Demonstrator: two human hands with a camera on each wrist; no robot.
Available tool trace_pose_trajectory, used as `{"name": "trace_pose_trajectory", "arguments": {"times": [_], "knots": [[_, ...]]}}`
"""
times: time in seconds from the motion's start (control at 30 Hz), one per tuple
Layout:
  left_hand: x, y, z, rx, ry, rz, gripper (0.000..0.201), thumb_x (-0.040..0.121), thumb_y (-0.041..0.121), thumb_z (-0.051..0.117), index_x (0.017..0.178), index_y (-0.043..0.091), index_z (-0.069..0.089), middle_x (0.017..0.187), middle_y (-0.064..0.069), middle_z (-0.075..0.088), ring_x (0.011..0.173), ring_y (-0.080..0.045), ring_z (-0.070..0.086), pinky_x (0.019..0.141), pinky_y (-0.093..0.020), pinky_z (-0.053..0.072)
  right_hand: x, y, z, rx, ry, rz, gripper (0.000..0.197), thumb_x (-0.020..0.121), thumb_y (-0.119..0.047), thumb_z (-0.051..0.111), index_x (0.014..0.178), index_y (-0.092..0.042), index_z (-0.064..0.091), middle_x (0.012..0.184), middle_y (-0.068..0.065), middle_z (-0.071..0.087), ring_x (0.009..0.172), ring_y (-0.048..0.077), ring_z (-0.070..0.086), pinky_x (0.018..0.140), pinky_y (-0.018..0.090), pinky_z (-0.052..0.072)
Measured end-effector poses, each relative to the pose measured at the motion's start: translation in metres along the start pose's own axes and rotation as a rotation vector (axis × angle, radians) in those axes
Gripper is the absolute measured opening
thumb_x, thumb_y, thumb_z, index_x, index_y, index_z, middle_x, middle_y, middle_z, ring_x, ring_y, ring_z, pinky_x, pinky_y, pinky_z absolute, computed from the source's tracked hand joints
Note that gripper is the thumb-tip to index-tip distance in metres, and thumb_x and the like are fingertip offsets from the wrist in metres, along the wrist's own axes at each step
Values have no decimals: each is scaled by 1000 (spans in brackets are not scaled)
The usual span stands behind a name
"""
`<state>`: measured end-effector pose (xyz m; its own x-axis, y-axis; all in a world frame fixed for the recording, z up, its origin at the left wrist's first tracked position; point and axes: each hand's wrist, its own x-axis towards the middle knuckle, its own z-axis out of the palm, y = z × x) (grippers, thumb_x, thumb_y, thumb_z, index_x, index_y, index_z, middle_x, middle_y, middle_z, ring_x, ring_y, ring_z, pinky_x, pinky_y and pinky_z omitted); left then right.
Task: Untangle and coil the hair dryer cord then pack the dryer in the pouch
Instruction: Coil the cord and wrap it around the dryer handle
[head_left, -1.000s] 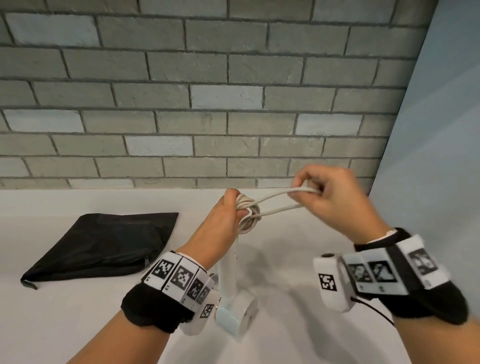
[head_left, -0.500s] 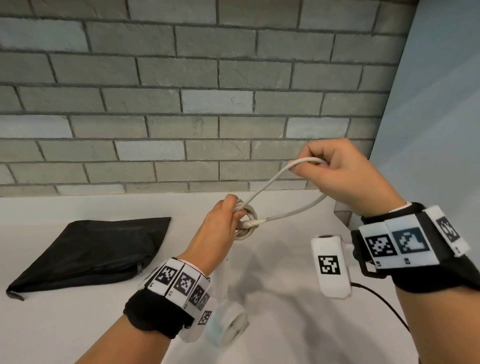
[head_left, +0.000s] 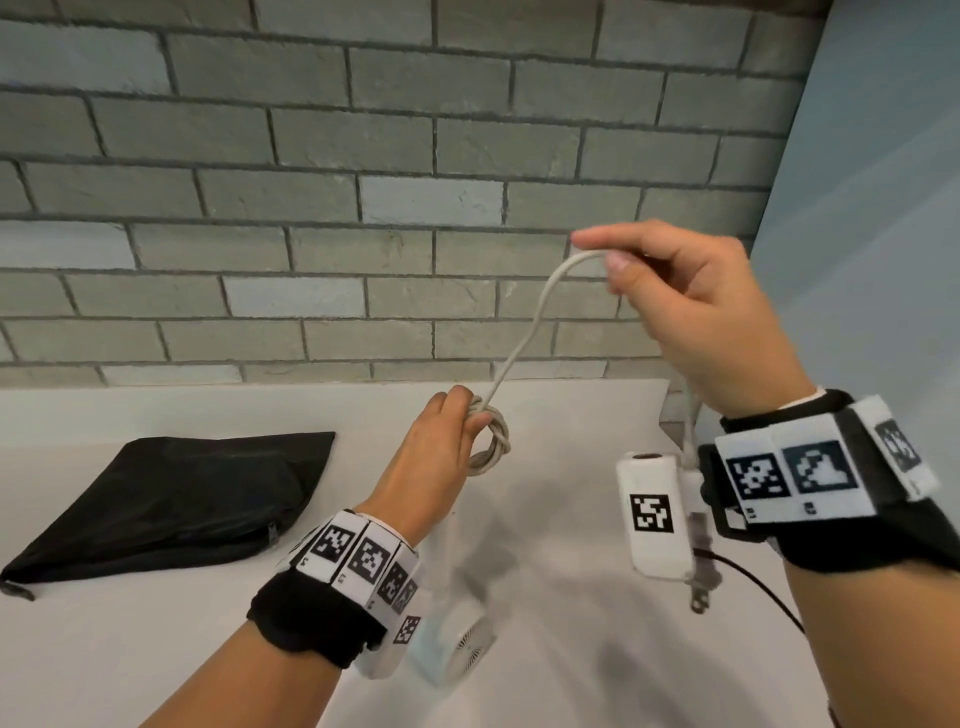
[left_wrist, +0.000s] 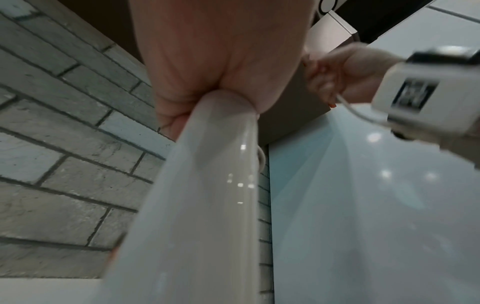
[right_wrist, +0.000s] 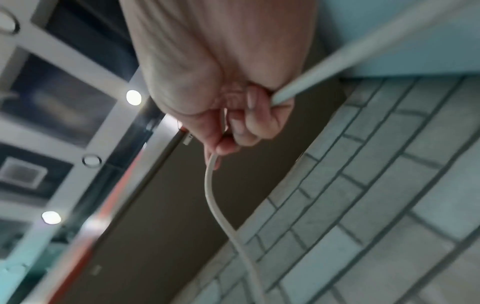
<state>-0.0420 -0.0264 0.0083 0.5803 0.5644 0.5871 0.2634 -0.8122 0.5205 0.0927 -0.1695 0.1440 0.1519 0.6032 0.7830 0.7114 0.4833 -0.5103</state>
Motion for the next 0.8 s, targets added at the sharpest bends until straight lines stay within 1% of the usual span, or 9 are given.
{"name": "trace_pose_trajectory", "arguments": {"times": [0.07,0.13,0.2,0.3,0.37,0.5,0.6,0.7,0.8], "knots": [[-1,-1,-1,-4,10,11,20,96,36,31,84,22,37,78,9,44,71,-10,44,60,-21,25,-4,25,-6,-271,26,73,23,92,-7,44,107,-14,61,71,-10,50,57,2,46,54,12,34],[-3,-1,-2,-20,18,19,23,96,38,31,81,21,37,73,12,43,69,-5,45,61,-18,31,-12,48,-4,-456,-81,197,24,91,-6,44,108,-17,57,83,-4,53,71,8,50,64,23,36],[-4,-1,-1,-37,19,27,25,95,38,32,81,19,39,71,12,44,67,-4,46,60,-13,34,-23,63,5,-512,-256,259,33,89,-7,47,119,-20,51,99,-3,52,87,14,53,72,20,37],[-4,0,0,-68,30,29,26,95,38,33,81,18,40,68,11,45,64,-3,46,59,-12,34,-36,69,29,-410,-464,307,32,90,-16,51,121,-23,51,90,-6,58,78,11,59,65,16,38],[-4,-1,-2,-84,38,32,27,95,38,33,80,18,41,67,11,44,63,-1,46,57,-12,34,-39,76,41,-341,-439,287,27,90,-16,52,117,-18,58,81,-3,62,70,9,58,63,14,38],[-6,1,-4,-107,22,60,37,89,46,28,83,14,45,69,10,47,69,-2,48,59,-12,36,-38,91,58,-372,-212,160,20,84,-12,61,102,-12,70,85,5,60,82,16,49,71,7,33],[-7,5,-3,-138,15,72,39,87,48,27,81,14,45,67,10,45,65,-2,47,57,-13,36,-39,94,79,-220,-190,241,16,82,-8,63,95,-6,72,77,1,58,69,12,54,68,7,38],[-6,6,-1,-159,35,62,36,87,46,28,80,15,45,67,12,45,65,3,49,57,-10,36,-46,92,91,125,-254,482,17,88,-9,54,92,0,68,74,7,64,67,15,60,67,23,49],[-5,3,0,-148,81,45,37,89,45,29,80,12,45,70,7,49,63,-4,50,57,-12,37,-54,90,90,507,-292,688,32,94,-22,43,91,1,65,77,10,63,72,18,59,71,33,52]]}}
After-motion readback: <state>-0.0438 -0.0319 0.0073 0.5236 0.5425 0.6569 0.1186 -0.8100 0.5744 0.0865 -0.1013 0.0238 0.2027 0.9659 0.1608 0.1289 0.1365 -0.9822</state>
